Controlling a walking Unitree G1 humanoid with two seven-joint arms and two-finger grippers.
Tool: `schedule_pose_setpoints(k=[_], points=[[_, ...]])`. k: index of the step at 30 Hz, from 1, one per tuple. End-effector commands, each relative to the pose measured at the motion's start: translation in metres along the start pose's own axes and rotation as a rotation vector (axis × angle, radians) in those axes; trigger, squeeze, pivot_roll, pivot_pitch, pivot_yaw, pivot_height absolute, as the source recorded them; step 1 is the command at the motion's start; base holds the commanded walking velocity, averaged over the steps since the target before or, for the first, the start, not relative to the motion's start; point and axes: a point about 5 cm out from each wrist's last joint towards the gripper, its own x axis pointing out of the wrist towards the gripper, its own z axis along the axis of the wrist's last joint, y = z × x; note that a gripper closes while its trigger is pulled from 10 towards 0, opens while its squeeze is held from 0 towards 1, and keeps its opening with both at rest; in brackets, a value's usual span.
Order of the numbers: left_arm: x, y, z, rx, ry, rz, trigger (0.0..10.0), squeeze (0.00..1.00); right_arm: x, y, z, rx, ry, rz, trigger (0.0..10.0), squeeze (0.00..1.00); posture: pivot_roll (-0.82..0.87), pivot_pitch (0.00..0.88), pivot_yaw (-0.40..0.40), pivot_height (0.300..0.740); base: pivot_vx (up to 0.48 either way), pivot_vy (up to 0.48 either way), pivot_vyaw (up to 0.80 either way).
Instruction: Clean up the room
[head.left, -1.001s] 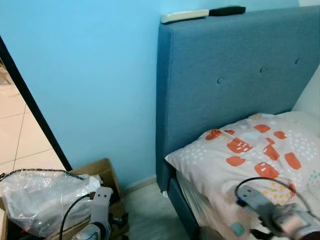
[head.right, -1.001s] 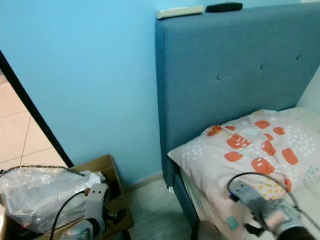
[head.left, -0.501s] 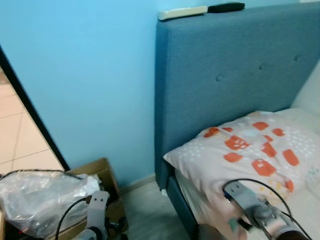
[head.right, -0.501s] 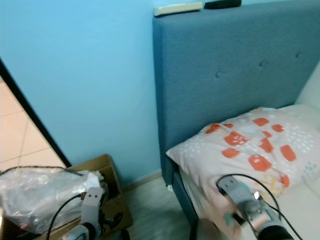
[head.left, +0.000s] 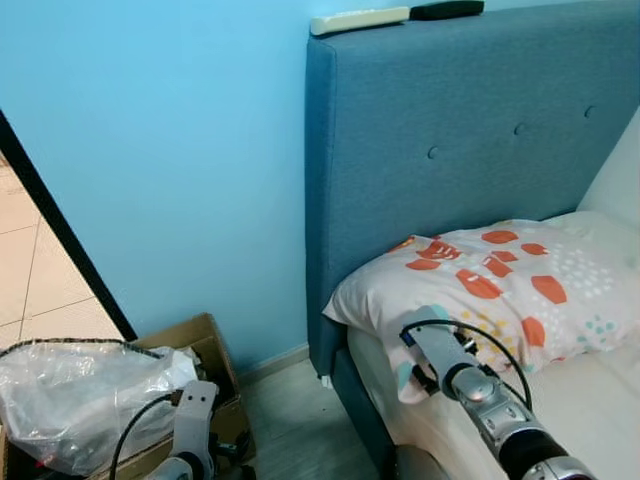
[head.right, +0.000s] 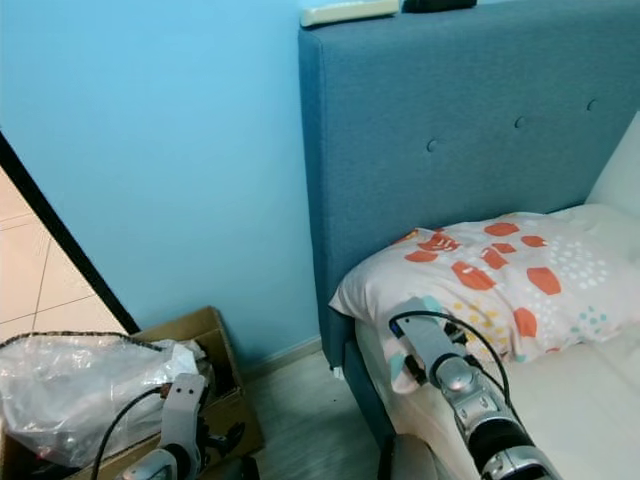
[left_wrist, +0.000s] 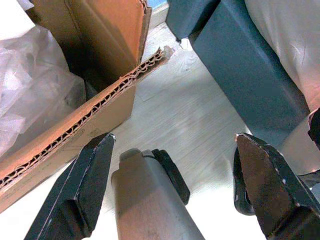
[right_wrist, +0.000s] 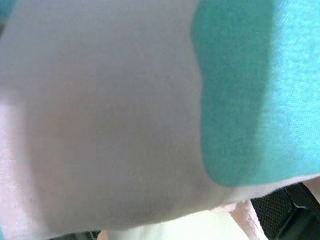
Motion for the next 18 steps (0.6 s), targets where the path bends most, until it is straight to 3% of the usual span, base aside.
schedule_pose_setpoints(k=[1, 6, 8, 9, 10, 11, 13, 15, 18], points=[[-0.001, 0.001, -0.003, 0.005, 0.010, 0.002, 10.0, 0.00, -0.001, 0.002, -0.001, 0.005, -0.015, 0.022, 10.0, 0.00, 0.12, 0.095, -0.006, 0.598, 0.000, 0.000, 0.00], [-0.001, -0.002, -0.004, 0.004, 0.014, -0.006, 10.0, 0.00, -0.005, -0.010, -0.024, -0.069, 0.107, -0.004, 10.0, 0.00, 0.11, 0.094, -0.002, 0.598, 0.000, 0.000, 0.00], [0.000, -0.003, -0.004, 0.004, 0.015, -0.013, 10.0, 0.00, -0.011, -0.034, -0.042, -0.062, 0.200, -0.125, 10.0, 0.00, 0.10, 0.093, -0.002, 0.598, 0.000, 0.000, 0.00], [0.000, -0.003, -0.004, 0.004, 0.015, -0.013, 10.0, 0.00, -0.011, -0.034, -0.042, -0.062, 0.200, -0.125, 10.0, 0.00, 0.10, 0.093, -0.002, 0.598, 0.000, 0.000, 0.00], [0.001, -0.004, -0.003, 0.004, 0.015, -0.016, 10.0, 0.00, -0.016, -0.053, -0.046, -0.035, 0.227, -0.221, 10.0, 0.00, 0.10, 0.091, -0.003, 0.598, 0.000, 0.000, 0.00], [0.001, -0.004, -0.003, 0.004, 0.015, -0.016, 10.0, 0.00, -0.016, -0.053, -0.046, -0.035, 0.227, -0.221, 10.0, 0.00, 0.10, 0.091, -0.003, 0.598, 0.000, 0.000, 0.00], [0.001, -0.005, -0.002, 0.004, 0.014, -0.018, 10.0, 0.00, -0.026, -0.086, -0.049, -0.009, 0.267, -0.380, 10.0, 0.00, 0.09, 0.086, -0.003, 0.598, 0.000, 0.000, 0.00], [0.001, -0.005, -0.002, 0.004, 0.014, -0.018, 10.0, 0.00, -0.026, -0.086, -0.049, -0.009, 0.267, -0.380, 10.0, 0.00, 0.09, 0.086, -0.003, 0.598, 0.000, 0.000, 0.00], [0.003, -0.006, 0.000, 0.003, 0.013, -0.021, 10.0, 0.00, -0.032, -0.113, -0.035, 0.001, 0.229, -0.474, 10.0, 0.00, 0.09, 0.075, -0.005, 0.598, 0.000, 0.000, 0.00]])
